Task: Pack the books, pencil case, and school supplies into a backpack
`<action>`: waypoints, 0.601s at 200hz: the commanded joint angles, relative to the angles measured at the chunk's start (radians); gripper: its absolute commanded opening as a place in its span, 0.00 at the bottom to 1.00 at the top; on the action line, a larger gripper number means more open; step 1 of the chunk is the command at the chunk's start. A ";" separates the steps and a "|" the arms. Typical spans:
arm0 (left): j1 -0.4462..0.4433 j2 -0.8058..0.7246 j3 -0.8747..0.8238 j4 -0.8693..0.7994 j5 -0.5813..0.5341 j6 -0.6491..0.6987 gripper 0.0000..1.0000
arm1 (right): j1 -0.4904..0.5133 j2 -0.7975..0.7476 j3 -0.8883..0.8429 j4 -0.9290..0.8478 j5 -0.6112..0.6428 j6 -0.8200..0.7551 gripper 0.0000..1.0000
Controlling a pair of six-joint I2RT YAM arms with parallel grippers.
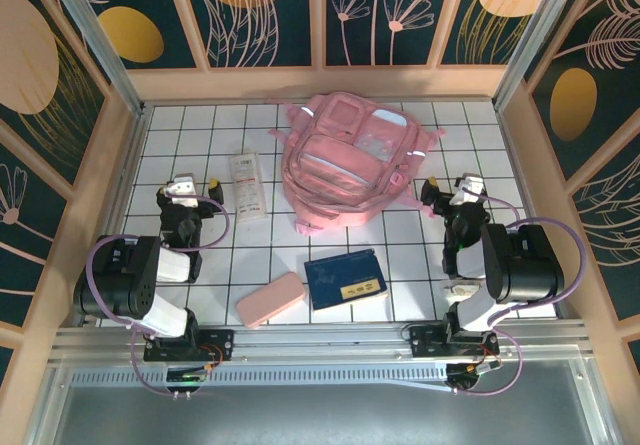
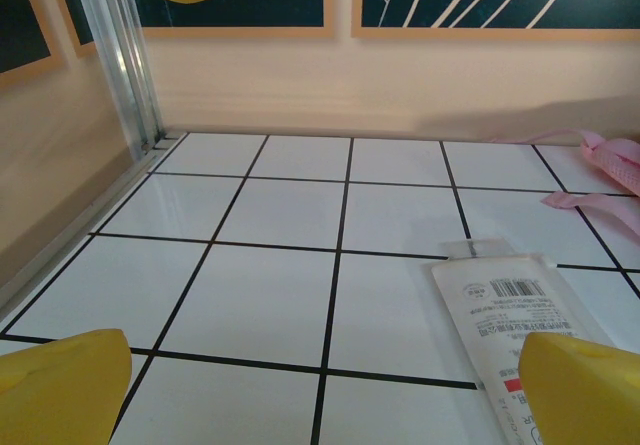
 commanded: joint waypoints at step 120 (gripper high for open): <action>0.003 -0.451 0.412 -1.047 0.024 -0.377 0.99 | -0.065 -0.332 0.545 -1.231 -0.068 0.537 0.99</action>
